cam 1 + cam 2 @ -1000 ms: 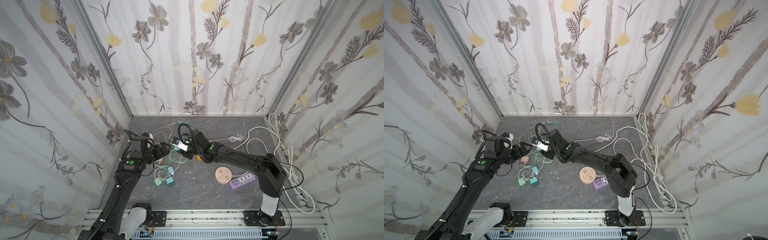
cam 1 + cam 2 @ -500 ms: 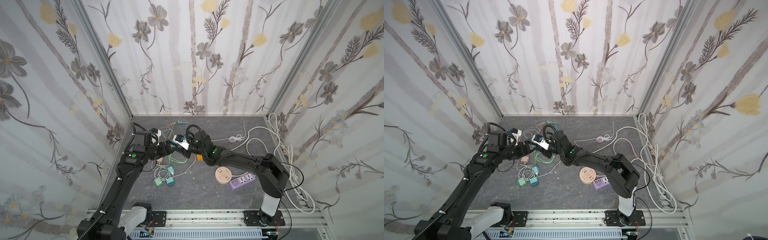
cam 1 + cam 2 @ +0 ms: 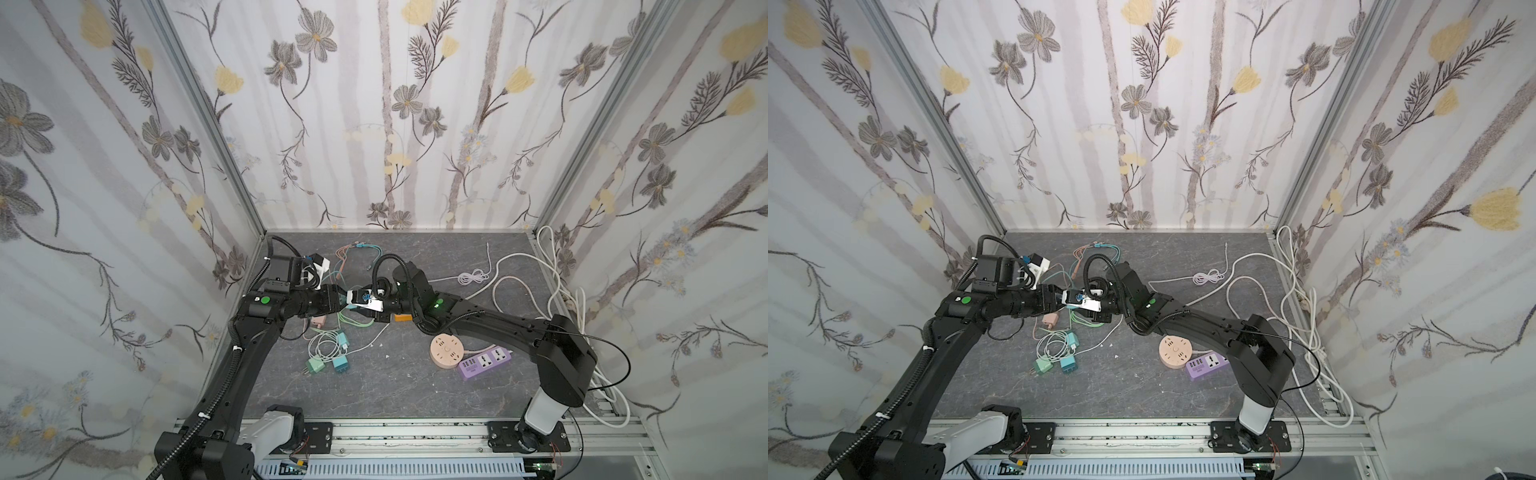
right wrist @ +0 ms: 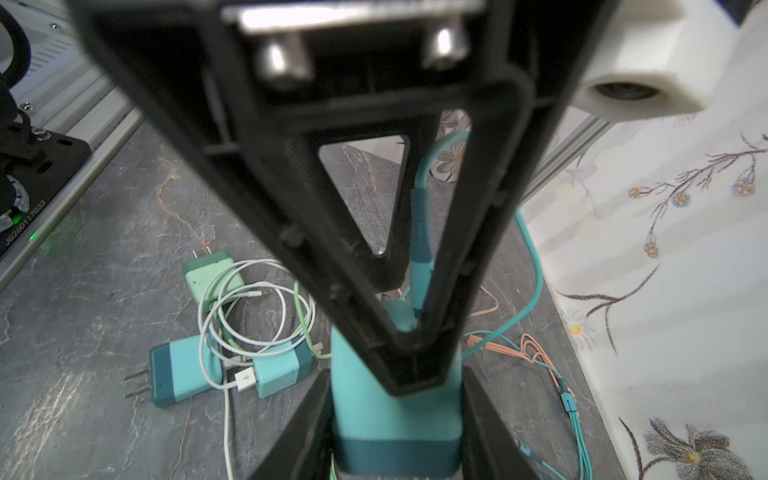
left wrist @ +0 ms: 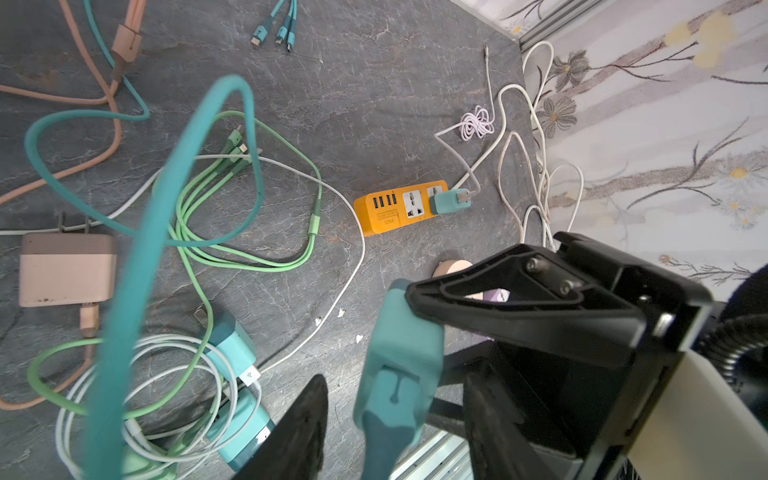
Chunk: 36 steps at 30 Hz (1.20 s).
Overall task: Insert the plug
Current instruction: 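Lift the teal charger with the right gripper toward the approaching left gripper, then grasp the teal charger with the left gripper while the right grips its teal cable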
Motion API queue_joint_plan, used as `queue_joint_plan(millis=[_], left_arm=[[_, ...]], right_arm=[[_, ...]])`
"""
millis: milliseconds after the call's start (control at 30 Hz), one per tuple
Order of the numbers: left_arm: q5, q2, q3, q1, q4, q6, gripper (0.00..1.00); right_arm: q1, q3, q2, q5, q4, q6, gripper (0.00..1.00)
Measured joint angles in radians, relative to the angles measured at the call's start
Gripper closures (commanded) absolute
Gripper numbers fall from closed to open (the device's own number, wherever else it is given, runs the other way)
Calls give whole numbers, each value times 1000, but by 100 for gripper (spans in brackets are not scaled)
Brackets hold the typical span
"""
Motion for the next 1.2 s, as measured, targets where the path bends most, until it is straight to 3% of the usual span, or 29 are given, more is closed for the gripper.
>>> queue_joint_plan(millis=[200,400,667,1033,1133,1200], left_arm=[[43,1,-30,0,38,-9,55],[33,-2,-37,2,42,1,69],[56,-18,-56,2,51,30,59],[81,-27,-66,2,37,65,57],[88,-20,-67,2,36,66,66],[78,-18,-68,3,34,68,78]], right_arm=[[7,10,0,-6,-14,3,67],[6,10,0,-8,-9,21,67],[6,10,0,-22,-15,54,66],[7,13,0,-40,-1,66,66],[7,13,0,-41,2,81,66],[7,13,0,-42,2,82,66]])
